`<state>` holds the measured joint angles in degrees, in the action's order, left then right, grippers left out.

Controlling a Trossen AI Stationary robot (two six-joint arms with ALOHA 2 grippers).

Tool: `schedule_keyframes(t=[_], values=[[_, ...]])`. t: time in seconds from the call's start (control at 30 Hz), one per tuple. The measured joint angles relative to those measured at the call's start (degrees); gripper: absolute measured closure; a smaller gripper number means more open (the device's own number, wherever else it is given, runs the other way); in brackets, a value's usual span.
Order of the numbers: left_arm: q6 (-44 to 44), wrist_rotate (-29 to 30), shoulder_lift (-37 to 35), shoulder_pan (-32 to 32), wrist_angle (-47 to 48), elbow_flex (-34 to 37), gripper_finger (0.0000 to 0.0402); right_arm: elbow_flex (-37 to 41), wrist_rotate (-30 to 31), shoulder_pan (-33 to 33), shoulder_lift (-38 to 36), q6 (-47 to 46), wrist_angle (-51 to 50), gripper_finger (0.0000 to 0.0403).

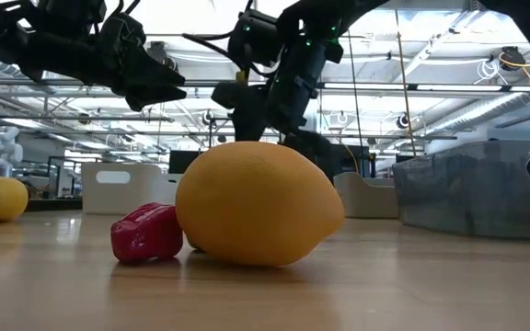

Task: Sort produce into baskets
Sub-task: Put the yellow lemon into the gray bin

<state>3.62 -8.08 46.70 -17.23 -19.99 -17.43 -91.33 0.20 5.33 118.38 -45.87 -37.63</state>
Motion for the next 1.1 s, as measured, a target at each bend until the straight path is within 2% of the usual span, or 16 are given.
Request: schedule_keyframes(t=[0.27,0.6,1.1], values=[[0.1,0.0,0.0,0.0,0.0,0.0,0.0166,0.0,2.7,-1.3,2.8,-1.3,3.0,0.0121],[0.0,0.0,0.0,0.0,0.2,0.0,0.0166,0.0,2.6,-1.8,6.2,-2.9,4.0,0.0121],[-1.2,0.0,0.0,0.0,1.4,0.0,0.0166,-0.1,3.0,-2.4,7.2,-2.4,2.5,0.013]])
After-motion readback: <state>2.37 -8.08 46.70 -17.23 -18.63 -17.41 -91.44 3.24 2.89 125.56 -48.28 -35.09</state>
